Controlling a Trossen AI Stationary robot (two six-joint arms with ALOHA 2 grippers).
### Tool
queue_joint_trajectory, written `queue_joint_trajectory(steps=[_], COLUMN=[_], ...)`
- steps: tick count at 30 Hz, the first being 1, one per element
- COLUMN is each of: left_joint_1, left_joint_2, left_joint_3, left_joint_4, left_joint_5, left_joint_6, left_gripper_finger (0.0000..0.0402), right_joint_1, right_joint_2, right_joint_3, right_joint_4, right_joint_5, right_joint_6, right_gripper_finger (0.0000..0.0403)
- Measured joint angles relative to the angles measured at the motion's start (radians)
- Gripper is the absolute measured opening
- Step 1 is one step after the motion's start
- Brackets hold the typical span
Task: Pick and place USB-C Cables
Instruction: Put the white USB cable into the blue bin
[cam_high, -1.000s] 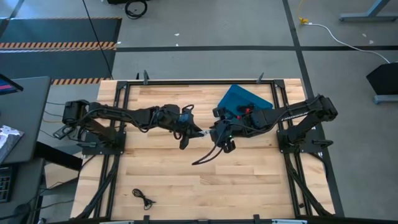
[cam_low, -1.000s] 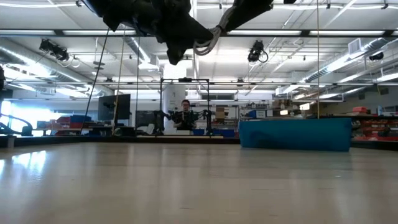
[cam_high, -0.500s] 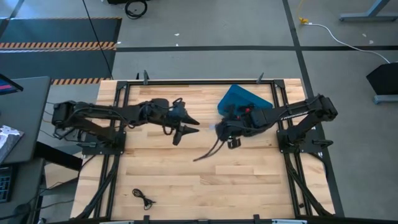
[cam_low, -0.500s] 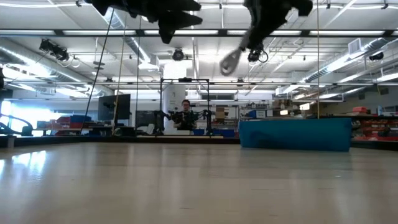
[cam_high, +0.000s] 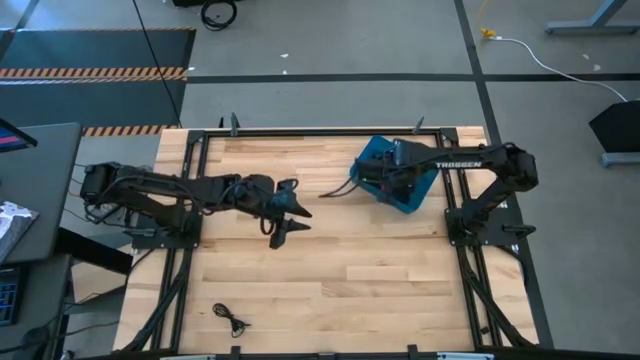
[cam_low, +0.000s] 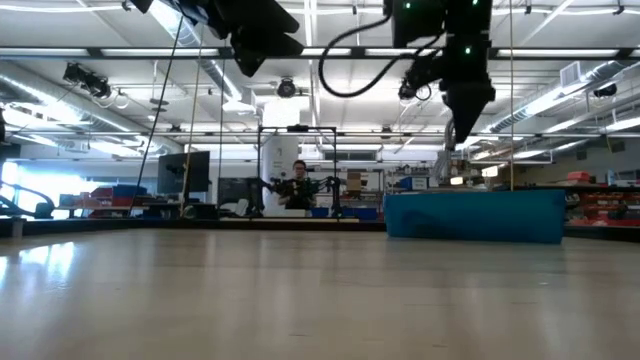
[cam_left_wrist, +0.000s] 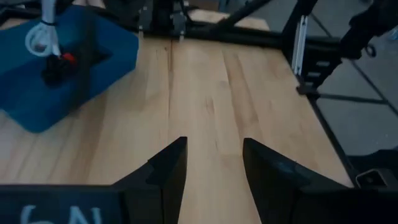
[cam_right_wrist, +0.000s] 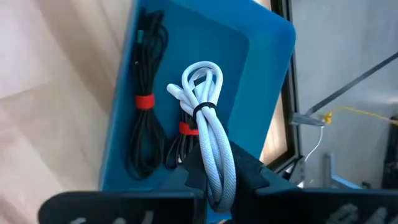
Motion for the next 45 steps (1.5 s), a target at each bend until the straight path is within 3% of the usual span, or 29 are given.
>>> queue_joint_trajectory(steps=[7,14,24,38,45], left_joint_1=[-0.072,-0.115,-0.124,-0.124,-0.124], left_joint_2=[0.000,0.000,0.000,0.000,0.000], left_joint_3=[0.000,0.000,0.000,0.000,0.000], left_joint_4=[-0.011,-0.011,-0.012,-0.014,-0.028], left_joint_5=[-0.066,-0.109,-0.126,-0.126,-0.126], left_joint_6=[0.039,0.050,0.049,0.049,0.048], left_gripper_finger=[0.0165,0.0164,0.0164,0.0164,0.0164], right_joint_1=[-0.120,-0.225,-0.307,-0.349,-0.349], right_joint_2=[0.000,0.000,0.000,0.000,0.000], right_joint_3=[-0.056,-0.079,-0.191,-0.219,-0.219], right_joint_4=[0.189,0.284,0.416,0.471,0.440], right_joint_5=[-0.012,-0.148,-0.236,-0.241,-0.160], right_joint_6=[-0.097,-0.183,-0.256,-0.253,-0.242], right_gripper_finger=[0.0036,0.0035,0.0040,0.0132,0.0197])
